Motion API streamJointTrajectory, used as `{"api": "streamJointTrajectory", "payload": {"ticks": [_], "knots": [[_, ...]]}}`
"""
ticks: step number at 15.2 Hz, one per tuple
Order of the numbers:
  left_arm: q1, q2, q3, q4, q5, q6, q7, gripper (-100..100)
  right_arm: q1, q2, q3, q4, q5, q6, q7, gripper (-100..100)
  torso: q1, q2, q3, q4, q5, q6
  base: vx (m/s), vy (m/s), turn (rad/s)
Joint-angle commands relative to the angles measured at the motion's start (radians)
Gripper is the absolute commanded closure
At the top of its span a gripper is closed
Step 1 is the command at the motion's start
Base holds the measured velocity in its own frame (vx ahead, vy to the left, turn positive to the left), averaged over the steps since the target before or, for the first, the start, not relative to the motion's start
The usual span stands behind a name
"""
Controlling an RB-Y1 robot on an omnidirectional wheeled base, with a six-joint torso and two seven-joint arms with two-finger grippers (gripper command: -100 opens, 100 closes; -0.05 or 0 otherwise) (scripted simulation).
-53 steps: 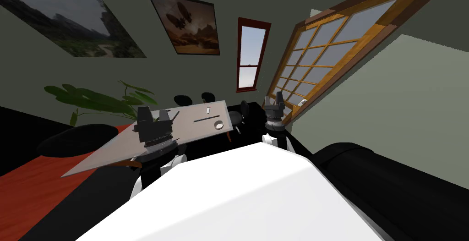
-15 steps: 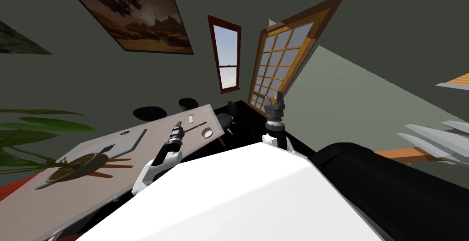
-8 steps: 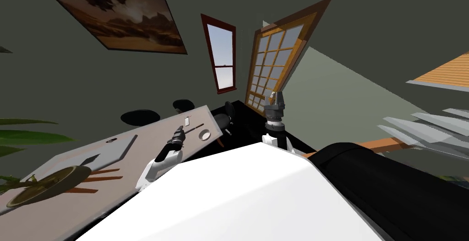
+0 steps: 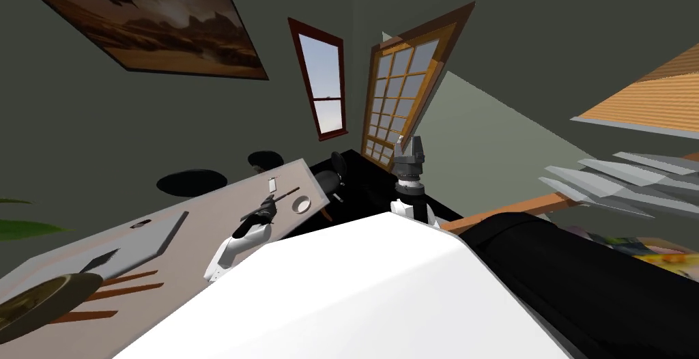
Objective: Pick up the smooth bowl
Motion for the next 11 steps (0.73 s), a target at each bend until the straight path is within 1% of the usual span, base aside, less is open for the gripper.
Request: {"api": "streamJointTrajectory", "payload": {"ticks": [1, 2, 3, 4, 5, 6, 7, 8, 9, 10, 11], "knots": [[-0.017, -0.003, 0.008, 0.040, 0.011, 0.050, -0.001, -100, 0.000, 0.000, 0.000, 0.000, 0.000, 0.000, 0.000, 0, 0.000, 0.000, 0.000, 0.000, 0.000, 0.000, 0.013, 0.004, -0.130], [-0.017, -0.003, 0.008, 0.040, 0.011, 0.068, -0.001, -100, 0.000, 0.000, 0.000, 0.000, 0.000, 0.000, 0.000, 0, 0.000, 0.000, 0.000, 0.000, 0.000, 0.001, 0.015, 0.006, -0.148], [-0.017, -0.003, 0.008, 0.040, 0.011, 0.069, -0.001, -100, 0.000, 0.000, 0.000, 0.000, 0.000, 0.000, 0.000, 0, 0.000, 0.000, 0.000, 0.000, 0.000, 0.000, 0.012, 0.005, -0.053], [-0.033, -0.001, 0.015, 0.079, 0.024, 0.104, -0.001, -100, 0.000, 0.000, 0.000, 0.000, 0.000, 0.000, 0.000, 0, 0.000, 0.000, 0.000, 0.000, 0.000, 0.000, 0.013, 0.001, -0.125], [-0.033, -0.001, 0.015, 0.079, 0.024, 0.120, -0.001, -100, 0.000, 0.000, 0.000, 0.000, 0.000, 0.000, 0.000, 0, 0.000, 0.000, 0.000, 0.000, 0.000, 0.000, 0.014, 0.004, -0.152], [-0.033, -0.001, 0.015, 0.079, 0.024, 0.121, -0.001, -100, 0.000, 0.000, 0.000, 0.000, 0.000, 0.000, 0.000, 0, 0.000, 0.000, 0.000, 0.000, 0.000, 0.000, 0.012, 0.006, -0.058], [-0.048, 0.001, 0.022, 0.117, 0.036, 0.155, -0.001, -100, 0.000, 0.000, 0.000, 0.000, 0.000, 0.000, 0.000, 0, 0.000, 0.000, 0.000, 0.000, 0.000, 0.000, 0.017, 0.003, -0.130], [-0.048, 0.001, 0.022, 0.117, 0.036, 0.171, -0.001, -100, 0.000, 0.000, 0.000, 0.000, 0.000, 0.000, 0.000, 0, 0.000, 0.000, 0.000, 0.000, 0.000, 0.000, 0.017, 0.004, -0.143], [-0.063, 0.002, 0.028, 0.151, 0.049, 0.196, -0.001, -100, 0.000, 0.000, 0.000, 0.000, 0.000, 0.000, 0.000, 0, 0.000, 0.000, 0.000, 0.000, 0.000, 0.000, 0.017, 0.008, -0.165], [-0.063, 0.002, 0.028, 0.153, 0.049, 0.217, -0.001, -100, 0.000, 0.000, 0.000, 0.000, 0.000, 0.000, 0.000, 0, 0.000, 0.000, 0.000, 0.000, 0.000, 0.001, 0.016, 0.010, -0.146], [-0.063, 0.002, 0.028, 0.153, 0.049, 0.220, -0.001, -100, 0.000, 0.000, 0.000, 0.000, 0.000, 0.000, 0.000, 0, 0.000, 0.000, 0.000, 0.000, 0.000, 0.000, 0.012, 0.008, -0.055]]}}
